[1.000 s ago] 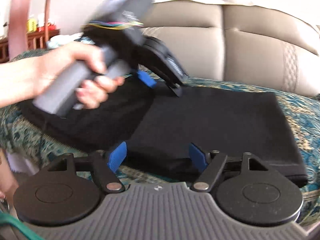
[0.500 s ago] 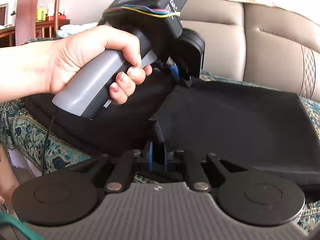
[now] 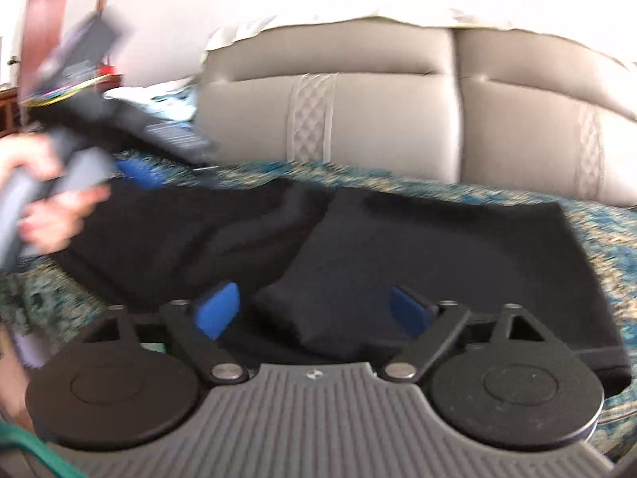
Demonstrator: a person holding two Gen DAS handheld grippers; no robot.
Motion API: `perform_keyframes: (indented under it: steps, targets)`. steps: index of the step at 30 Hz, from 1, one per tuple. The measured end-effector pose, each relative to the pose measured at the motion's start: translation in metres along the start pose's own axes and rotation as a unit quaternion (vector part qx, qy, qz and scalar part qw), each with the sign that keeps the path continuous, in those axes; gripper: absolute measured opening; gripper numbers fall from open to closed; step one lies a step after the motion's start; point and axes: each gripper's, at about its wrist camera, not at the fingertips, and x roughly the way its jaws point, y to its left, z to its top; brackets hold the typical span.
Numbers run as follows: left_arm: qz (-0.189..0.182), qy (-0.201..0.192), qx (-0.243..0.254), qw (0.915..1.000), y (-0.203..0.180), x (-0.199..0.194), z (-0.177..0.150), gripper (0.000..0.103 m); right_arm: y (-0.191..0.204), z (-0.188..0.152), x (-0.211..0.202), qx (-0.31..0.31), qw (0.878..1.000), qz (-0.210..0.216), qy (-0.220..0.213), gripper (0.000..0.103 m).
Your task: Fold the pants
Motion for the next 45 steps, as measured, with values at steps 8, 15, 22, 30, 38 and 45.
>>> perform_keyframes:
  steps: [8, 15, 22, 30, 38, 45]
  targets:
    - [0.105, -0.043, -0.149, 0.9823, 0.105, -0.045, -0.051, 0.092, -0.012, 0.015, 0.026, 0.023, 0.997, -0.075, 0.014, 0.103]
    - [0.131, -0.029, -0.216, 0.9670, 0.152, -0.034, -0.076, 0.093, -0.016, 0.009, 0.058, 0.023, 0.990, -0.114, 0.077, 0.103]
    - [0.102, -0.042, -0.273, 0.9555, 0.175, -0.019, -0.082, 0.091, -0.013, 0.002, 0.059, 0.033, 0.990, -0.122, 0.063, 0.103]
    - [0.108, -0.079, -0.313, 0.9403, 0.195, -0.004, -0.078, 0.086, -0.013, 0.004, 0.061, 0.033, 0.989, -0.127, 0.065, 0.103]
    - [0.130, -0.086, -0.297, 0.9420, 0.193, 0.004, -0.077, 0.078, -0.017, 0.005, 0.061, 0.030, 0.991, -0.113, 0.067, 0.103]
    - [0.175, -0.079, -0.266, 0.9447, 0.180, 0.010, -0.073, 0.055, -0.017, 0.007, 0.061, 0.027, 0.991, -0.108, 0.070, 0.103]
